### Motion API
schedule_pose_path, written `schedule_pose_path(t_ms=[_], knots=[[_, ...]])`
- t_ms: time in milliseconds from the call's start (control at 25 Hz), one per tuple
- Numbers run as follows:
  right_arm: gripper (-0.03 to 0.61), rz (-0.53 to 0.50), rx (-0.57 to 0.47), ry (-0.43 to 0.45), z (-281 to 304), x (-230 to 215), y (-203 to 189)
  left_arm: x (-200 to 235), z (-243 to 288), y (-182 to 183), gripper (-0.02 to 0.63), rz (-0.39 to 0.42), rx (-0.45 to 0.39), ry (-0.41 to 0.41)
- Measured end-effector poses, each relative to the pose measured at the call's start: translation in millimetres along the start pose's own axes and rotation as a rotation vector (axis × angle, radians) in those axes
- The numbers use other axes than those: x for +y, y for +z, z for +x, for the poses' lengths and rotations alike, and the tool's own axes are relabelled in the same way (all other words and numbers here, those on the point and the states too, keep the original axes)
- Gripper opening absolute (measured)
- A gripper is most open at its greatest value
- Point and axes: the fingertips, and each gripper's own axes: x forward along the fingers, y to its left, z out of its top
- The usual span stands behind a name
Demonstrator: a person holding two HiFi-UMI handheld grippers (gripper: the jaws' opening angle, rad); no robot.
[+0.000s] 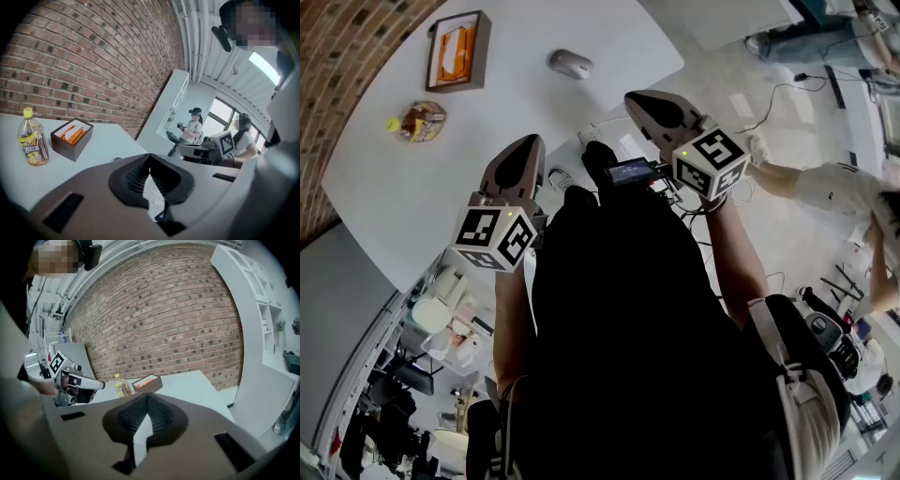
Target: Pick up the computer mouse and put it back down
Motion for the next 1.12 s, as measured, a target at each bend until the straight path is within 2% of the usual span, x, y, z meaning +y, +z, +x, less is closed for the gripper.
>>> schedule_pose_path(t_ms=[560,1120], knots=[[0.015,0.082,-0.033,-0.048,-7.6,-30.6,0.2,-1.9,34.4,3.7,0.015,0.014,0.046,-0.037],[0.016,0.154,-0.060,-0.150,-37.6,-88.7,3.1,-5.3,93.3,17.9,0.015,0.111,0.142,-0.061]])
